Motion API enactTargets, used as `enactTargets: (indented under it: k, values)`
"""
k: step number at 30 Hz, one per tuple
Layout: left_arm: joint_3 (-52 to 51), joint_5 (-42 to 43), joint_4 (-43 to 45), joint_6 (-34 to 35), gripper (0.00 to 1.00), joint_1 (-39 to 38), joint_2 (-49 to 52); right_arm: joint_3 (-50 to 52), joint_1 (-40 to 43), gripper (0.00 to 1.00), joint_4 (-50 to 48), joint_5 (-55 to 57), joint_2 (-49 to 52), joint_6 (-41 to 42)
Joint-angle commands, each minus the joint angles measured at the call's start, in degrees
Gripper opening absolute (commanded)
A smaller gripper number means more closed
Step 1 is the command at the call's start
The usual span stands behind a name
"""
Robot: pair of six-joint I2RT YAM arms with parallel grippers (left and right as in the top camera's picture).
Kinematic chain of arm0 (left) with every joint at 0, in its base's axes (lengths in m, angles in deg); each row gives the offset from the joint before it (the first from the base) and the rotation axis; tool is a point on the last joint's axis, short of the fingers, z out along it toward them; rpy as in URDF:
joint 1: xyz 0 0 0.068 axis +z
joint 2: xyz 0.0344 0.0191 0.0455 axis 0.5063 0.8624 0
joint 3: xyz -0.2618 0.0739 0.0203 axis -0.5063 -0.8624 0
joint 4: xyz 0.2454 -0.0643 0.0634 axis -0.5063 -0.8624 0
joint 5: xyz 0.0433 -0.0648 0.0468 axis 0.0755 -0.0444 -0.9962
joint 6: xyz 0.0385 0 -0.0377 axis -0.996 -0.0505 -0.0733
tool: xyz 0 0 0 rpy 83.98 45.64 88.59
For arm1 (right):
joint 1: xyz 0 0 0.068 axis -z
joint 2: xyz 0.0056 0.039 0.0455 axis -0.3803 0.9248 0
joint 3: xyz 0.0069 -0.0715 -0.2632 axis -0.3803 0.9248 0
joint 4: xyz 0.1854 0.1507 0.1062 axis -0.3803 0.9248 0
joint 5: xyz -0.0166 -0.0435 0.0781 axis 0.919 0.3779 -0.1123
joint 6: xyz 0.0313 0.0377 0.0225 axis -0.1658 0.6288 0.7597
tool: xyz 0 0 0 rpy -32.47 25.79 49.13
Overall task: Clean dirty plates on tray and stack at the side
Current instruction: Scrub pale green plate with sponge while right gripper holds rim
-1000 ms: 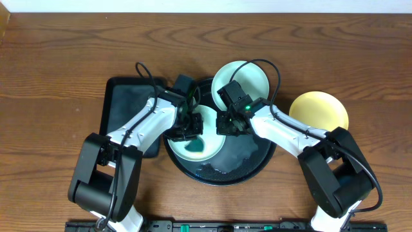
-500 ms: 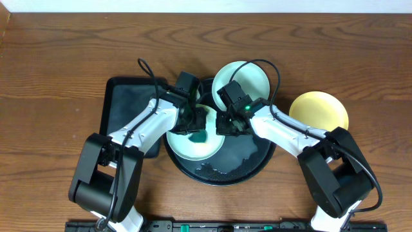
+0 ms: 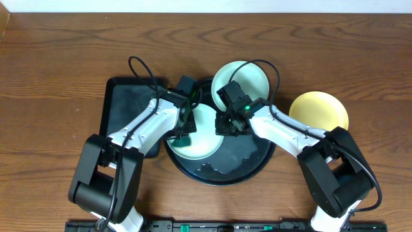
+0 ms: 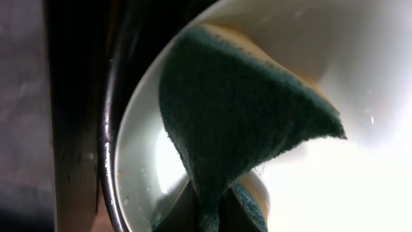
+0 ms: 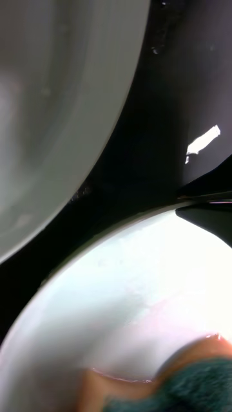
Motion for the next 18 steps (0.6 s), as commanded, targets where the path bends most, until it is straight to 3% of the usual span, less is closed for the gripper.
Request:
enactTargets:
  k: [1,8,14,18]
  values:
    - [-0.68,6.29,-3.37,0.66,0.07,0.39,0.09,-0.48,0.57,0.01,0.44,1.90,0.92,0.63]
    - [-0.68,20.98,-2.56,-4.00,0.08,0.35,0.09,-0.48,0.57,0.01,0.44,1.88,0.92,0.61]
    - [-0.68,20.35,7.15,-4.00,0.08,0.37,0.09,-0.48,0.57,0.01,0.22,1.68,0.92,0.59]
    - [-0.68,13.42,14.51,-3.98,0.07,0.37,0.09,-0.48,0.57,0.01,0.26,1.68,0.92,0.57]
